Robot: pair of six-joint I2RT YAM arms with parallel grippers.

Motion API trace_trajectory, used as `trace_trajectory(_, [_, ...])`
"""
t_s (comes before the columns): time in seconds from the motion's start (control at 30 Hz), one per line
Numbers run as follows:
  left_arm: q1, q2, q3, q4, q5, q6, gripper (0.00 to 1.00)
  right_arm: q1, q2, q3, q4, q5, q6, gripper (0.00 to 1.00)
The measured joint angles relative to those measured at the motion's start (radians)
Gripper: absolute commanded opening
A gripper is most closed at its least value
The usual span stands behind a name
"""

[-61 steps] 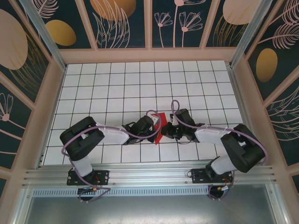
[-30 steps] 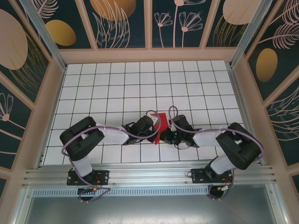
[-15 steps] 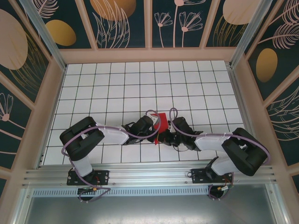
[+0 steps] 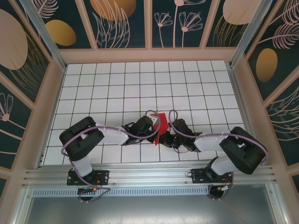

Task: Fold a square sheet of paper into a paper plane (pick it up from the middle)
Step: Third fold the triangle at the center of the table.

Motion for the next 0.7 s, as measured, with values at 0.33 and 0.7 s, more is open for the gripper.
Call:
trace_trajectory(0.33, [0.0,0.0,0.0,0.0,0.002,0.0,0.02,0.025,0.017,0.003,0.02,0.002,0.011,0.11])
trace_trajectory(0.7, [0.0,0.0,0.0,0.0,0.002,0.0,0.02,0.039,0.03,0.006,0.02,0.019,0.022,0.11])
